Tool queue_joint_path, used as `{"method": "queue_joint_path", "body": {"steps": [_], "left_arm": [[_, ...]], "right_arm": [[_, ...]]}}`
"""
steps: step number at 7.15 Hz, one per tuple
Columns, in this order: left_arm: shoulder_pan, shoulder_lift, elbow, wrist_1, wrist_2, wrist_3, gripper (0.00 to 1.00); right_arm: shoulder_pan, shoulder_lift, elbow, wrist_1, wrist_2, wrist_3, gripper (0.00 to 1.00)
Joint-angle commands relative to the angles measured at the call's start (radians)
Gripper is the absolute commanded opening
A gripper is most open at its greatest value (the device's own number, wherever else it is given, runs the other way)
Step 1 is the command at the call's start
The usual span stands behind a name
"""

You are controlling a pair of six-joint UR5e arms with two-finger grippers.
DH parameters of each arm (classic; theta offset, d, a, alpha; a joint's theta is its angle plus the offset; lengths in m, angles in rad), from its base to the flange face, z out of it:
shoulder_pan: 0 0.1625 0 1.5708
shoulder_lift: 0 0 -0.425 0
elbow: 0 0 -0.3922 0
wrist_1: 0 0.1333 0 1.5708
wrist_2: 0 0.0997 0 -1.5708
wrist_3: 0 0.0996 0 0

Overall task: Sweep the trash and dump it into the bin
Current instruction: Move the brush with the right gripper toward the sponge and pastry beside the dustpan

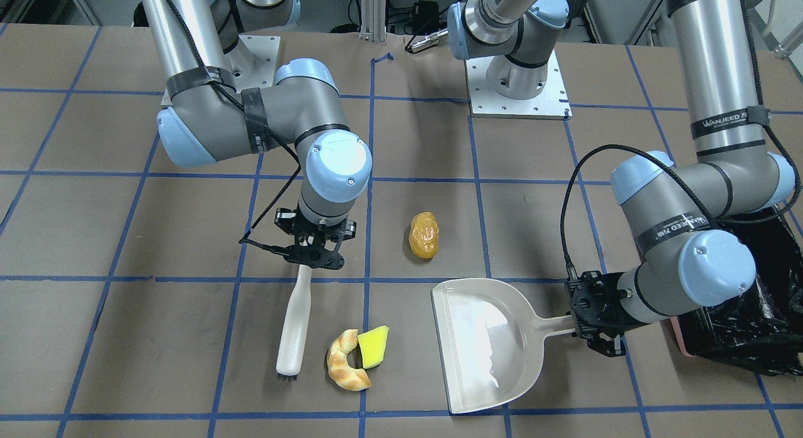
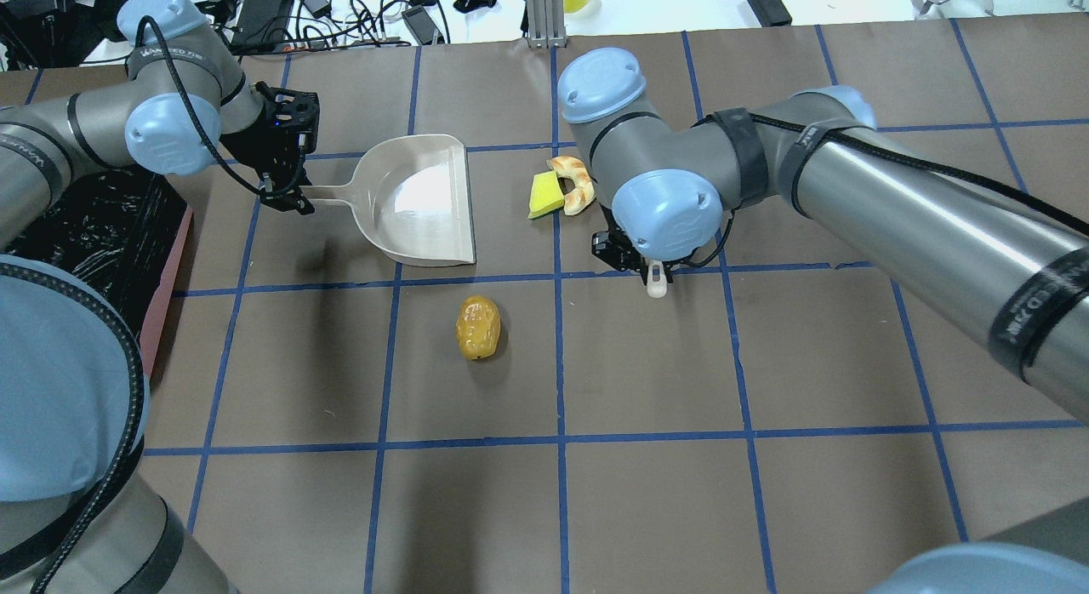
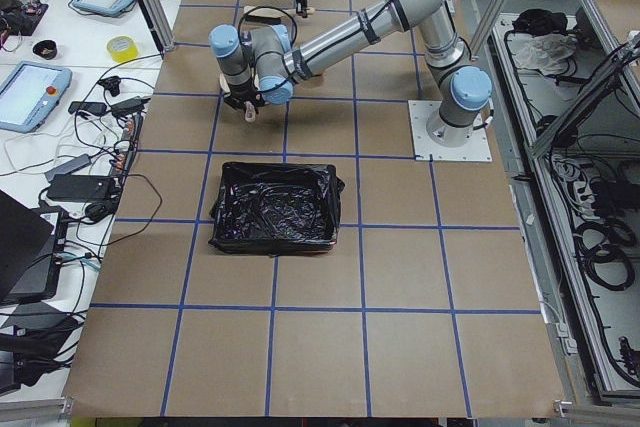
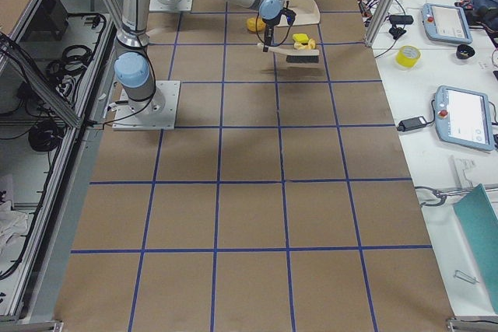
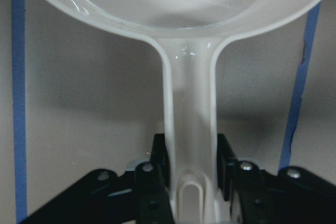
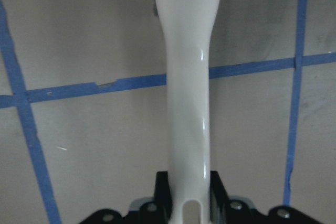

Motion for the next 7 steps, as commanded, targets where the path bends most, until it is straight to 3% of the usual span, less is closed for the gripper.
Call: {"method": "queue_joint_path", "body": {"steps": [1, 7], "left_arm": [[-0.002, 0.012, -0.011, 0.000, -0.001, 0.002, 0.00], [-0.003, 0.018, -0.015, -0.009, -0.002, -0.002, 0.00]], "right_arm": [[0.074, 0.096, -0.105, 0.001, 0.045, 0.053, 0.00], [0.176, 0.207, -0.298, -0.002, 0.168, 0.077, 0.00]]}}
